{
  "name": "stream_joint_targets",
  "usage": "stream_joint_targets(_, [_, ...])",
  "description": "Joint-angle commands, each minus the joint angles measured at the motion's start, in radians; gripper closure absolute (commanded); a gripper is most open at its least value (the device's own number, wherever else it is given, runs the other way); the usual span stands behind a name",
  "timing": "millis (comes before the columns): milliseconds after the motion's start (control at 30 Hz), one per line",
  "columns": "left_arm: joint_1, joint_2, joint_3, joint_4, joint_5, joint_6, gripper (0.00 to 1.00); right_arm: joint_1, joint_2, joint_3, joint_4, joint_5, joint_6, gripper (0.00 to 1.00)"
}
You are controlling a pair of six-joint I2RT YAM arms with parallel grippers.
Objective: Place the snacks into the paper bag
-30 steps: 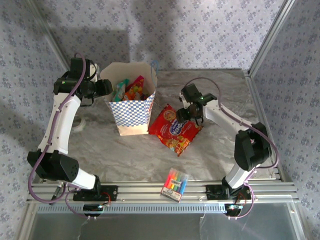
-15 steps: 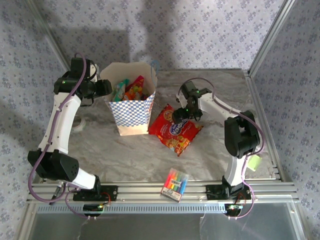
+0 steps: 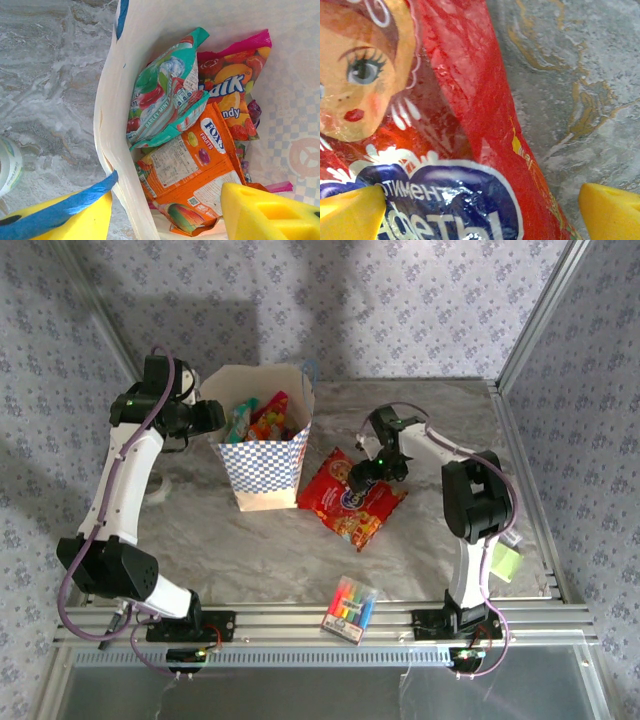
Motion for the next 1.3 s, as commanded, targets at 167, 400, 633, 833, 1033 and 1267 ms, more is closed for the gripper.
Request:
stream_joint_targets(167, [-0.012,0.008,0.012,-0.01,-0.016,-0.025,0.4,0.007,0.068,0.063,-0.062,-0.018,-0.065,0.01])
stream_joint_targets(400, [-0.015,0.02,0.027,-0.015,-0.018,-0.028,0.4,-0.05,0.09,0.071,-0.04,0.003,0.072,0.11])
stream_joint_targets(633, [-0.021,0.024,0.033,-0.022,-0.02,-0.028,0.4,-0.149,0.009,-0.005,0.094,-0.067,0.28,0.25])
stream_joint_targets(833, [-0.027,0.015,0.023,-0.021,-0.02,-0.03,0.4,-0.183,-0.057,-0.085,0.177,-0.121,0.42,0.33])
stream_joint_targets(1033, [-0.032,-0.007,0.006,-0.013,-0.017,-0.033,0.4,-0.176,-0.151,-0.214,0.286,-0.104,0.665,0.47])
stream_joint_targets(1267, [-0.032,-0.032,-0.031,0.0,-0.016,-0.029,0.4,-0.167,-0.27,-0.336,0.359,-0.148,0.757,0.15])
